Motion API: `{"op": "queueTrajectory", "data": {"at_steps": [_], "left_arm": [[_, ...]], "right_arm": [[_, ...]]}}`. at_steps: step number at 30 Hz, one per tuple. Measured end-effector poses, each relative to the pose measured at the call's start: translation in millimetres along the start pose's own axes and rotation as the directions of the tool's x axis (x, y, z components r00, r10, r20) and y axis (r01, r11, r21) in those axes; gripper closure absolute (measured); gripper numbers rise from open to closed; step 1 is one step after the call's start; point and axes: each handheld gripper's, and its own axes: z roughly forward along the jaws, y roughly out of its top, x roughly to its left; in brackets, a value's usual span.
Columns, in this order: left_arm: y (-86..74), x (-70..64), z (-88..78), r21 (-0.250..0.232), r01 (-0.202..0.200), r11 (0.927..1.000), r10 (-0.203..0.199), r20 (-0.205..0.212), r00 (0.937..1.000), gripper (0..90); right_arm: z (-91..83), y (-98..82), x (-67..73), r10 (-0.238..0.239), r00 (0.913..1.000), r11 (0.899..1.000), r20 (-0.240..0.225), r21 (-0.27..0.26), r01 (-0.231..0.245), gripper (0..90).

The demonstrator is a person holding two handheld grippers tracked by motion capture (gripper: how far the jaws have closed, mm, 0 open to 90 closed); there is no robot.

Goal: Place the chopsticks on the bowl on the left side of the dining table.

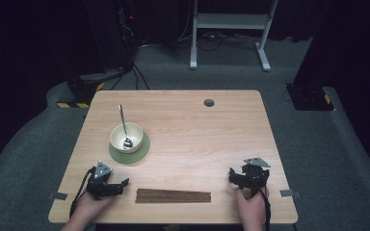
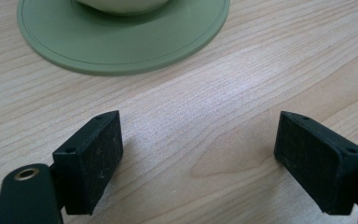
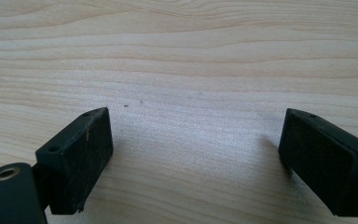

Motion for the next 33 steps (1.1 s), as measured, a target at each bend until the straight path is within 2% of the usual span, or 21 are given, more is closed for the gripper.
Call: {"op": "queueTrajectory", "data": {"at_steps": [12, 15, 16, 17, 20, 24, 29, 31, 33], "left_arm": [[0.3, 0.1, -0.1, 0.002, 0.000, 1.0000, 0.000, 0.001, 1.0000, 15.4], [1.6, 0.4, -1.1, 0.007, -0.004, 1.0000, 0.004, 0.002, 1.0000, 18.6], [3.7, -0.1, -2.5, 0.014, -0.006, 0.9999, 0.006, 0.021, 0.9998, 24.9], [3.7, -0.1, -2.5, 0.014, -0.006, 0.9999, 0.006, 0.021, 0.9998, 26.9], [9.8, -4.9, -6.8, -0.009, -0.018, 0.9998, 0.018, 0.041, 0.9990, 28.5], [20.0, -18.5, -12.1, -0.048, -0.032, 0.9984, 0.036, 0.087, 0.9955, 30.7], [24.8, -29.6, -11.7, -0.051, -0.052, 0.9973, 0.058, 0.122, 0.9908, 33.0], [27.0, -38.4, -10.7, -0.053, -0.074, 0.9958, 0.081, 0.144, 0.9862, 34.8], [27.6, -41.0, -10.4, -0.054, -0.083, 0.9951, 0.091, 0.151, 0.9844, 35.7]], "right_arm": [[0.0, 0.0, -0.1, 0.001, 1.0000, 1.000, -0.001, 0.000, -0.001, 9.6], [-0.1, 0.0, -0.4, 0.004, 1.0000, 1.000, -0.004, 0.000, -0.004, 9.6], [0.1, 0.1, -0.7, -0.001, 1.0000, 1.000, -0.006, 0.001, 0.001, 9.4], [0.1, 0.1, -0.7, -0.001, 1.0000, 1.000, -0.006, 0.001, 0.001, 9.4], [0.0, 0.1, -1.3, -0.003, 0.9999, 1.000, -0.010, -0.001, 0.003, 9.4], [-0.1, 0.0, -1.5, -0.007, 0.9999, 1.000, -0.013, 0.000, 0.007, 9.4], [0.0, 0.0, -1.4, -0.008, 0.9999, 1.000, -0.013, 0.000, 0.008, 9.4], [0.0, 0.0, -1.3, -0.008, 0.9999, 1.000, -0.013, 0.000, 0.008, 9.4], [0.0, 0.0, -1.3, -0.009, 0.9999, 1.000, -0.013, 0.000, 0.009, 9.3]]}}
